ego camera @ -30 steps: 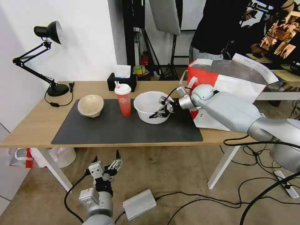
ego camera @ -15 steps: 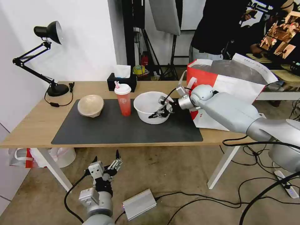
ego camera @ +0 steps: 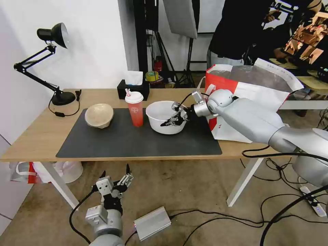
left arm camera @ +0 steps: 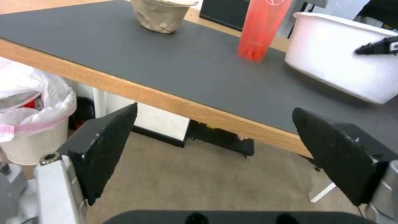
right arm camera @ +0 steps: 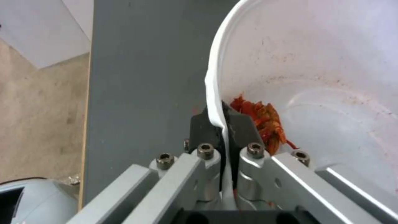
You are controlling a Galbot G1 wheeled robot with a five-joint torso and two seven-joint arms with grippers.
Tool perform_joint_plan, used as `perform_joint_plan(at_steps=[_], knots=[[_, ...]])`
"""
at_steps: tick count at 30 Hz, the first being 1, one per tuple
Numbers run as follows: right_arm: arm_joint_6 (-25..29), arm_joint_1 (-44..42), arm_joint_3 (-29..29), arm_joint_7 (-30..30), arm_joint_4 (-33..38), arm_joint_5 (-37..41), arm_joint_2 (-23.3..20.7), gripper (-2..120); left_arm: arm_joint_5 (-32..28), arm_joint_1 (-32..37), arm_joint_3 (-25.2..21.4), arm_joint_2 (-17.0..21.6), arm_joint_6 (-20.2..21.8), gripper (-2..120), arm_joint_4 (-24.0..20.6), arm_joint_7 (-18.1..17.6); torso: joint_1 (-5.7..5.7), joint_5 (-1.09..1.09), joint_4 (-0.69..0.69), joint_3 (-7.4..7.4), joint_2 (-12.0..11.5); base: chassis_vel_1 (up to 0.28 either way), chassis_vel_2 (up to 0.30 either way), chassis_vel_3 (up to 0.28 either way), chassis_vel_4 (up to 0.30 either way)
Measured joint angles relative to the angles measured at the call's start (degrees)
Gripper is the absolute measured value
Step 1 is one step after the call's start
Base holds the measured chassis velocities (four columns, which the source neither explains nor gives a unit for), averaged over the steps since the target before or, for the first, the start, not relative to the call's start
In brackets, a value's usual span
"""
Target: Pick up the trash from the table and place it into the takeout bag.
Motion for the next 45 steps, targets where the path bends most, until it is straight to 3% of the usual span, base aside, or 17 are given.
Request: perform_joint_plan(at_steps=[45], knots=[[-0.6,6.4,1.1,2.0,4.7,5.1,-4.8,0,0.1,0.5,-0.1,0.6,0.0,100,-0.5,-0.1,0.00,0.00,0.00,0.00,0.0,0.000,0.000,0.000,0.000]])
